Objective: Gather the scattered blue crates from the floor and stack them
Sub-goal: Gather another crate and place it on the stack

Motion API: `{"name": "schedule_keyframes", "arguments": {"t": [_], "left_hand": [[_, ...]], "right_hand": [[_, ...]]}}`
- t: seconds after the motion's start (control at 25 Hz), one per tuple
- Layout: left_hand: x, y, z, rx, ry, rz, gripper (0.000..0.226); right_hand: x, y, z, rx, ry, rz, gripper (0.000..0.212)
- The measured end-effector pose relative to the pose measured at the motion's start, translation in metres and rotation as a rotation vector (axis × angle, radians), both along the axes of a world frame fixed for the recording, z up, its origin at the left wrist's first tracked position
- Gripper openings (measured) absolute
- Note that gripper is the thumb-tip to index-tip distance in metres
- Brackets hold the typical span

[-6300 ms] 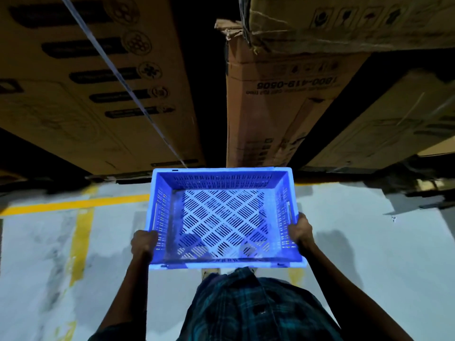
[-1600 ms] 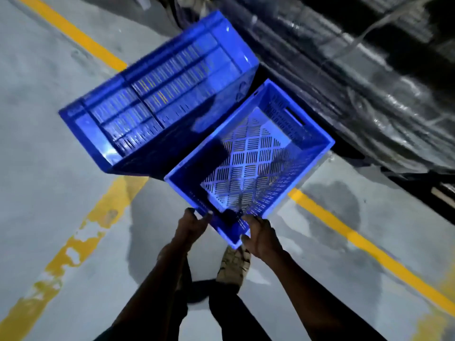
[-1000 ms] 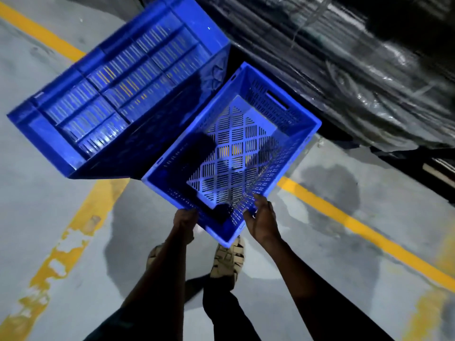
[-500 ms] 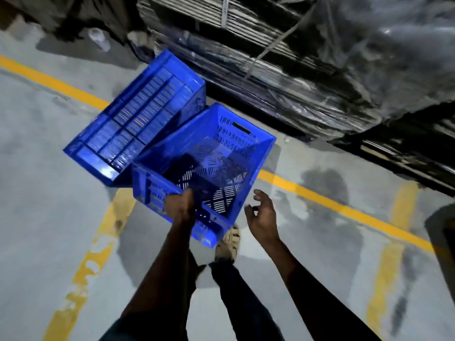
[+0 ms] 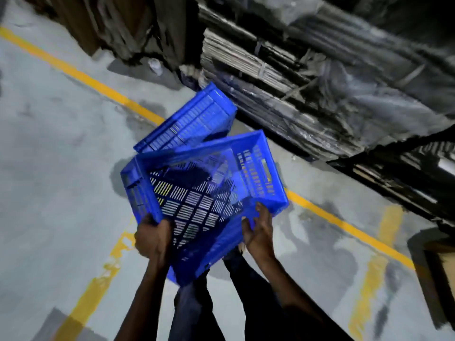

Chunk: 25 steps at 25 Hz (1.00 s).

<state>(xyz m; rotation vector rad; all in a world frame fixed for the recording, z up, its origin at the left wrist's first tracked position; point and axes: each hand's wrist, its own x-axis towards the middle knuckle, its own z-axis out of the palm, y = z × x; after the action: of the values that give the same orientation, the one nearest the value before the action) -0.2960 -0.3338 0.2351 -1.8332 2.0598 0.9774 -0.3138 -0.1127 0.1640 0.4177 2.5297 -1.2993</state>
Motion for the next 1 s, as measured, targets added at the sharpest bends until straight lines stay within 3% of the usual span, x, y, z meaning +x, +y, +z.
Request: {"name": "schedule_keyframes", "arguments": {"t": [0.2, 0.4, 0.56, 0.76, 1.0], "left_hand": [[0.067, -0.036, 0.072, -0.097, -0.019, 0.049, 0.046], [0.138, -0.033, 0.133, -0.231, 0.003, 0.118, 0.032], [0.18, 0.021, 0.172, -0.308, 0.115, 0.335, 0.026], [0.222, 0.094, 0.203, -0.368, 0.188, 0.64, 0.028], [0.273, 0.173, 0.236, -0.507, 0.267, 0.835, 0.043]], "right_hand": [[0.016, -0.04, 0.061, 0.072, -0.051, 0.183, 0.061], [0.024, -0.034, 0.081, 0.11, -0.158, 0.27, 0.062], [0.017, 0.001, 0.075, 0.111, -0.155, 0.427, 0.062], [-0.022, 0.033, 0.087, 0.08, -0.246, 0.446, 0.061], [-0.036, 0.019, 0.095, 0.053, -0.331, 0.642, 0.069]]}}
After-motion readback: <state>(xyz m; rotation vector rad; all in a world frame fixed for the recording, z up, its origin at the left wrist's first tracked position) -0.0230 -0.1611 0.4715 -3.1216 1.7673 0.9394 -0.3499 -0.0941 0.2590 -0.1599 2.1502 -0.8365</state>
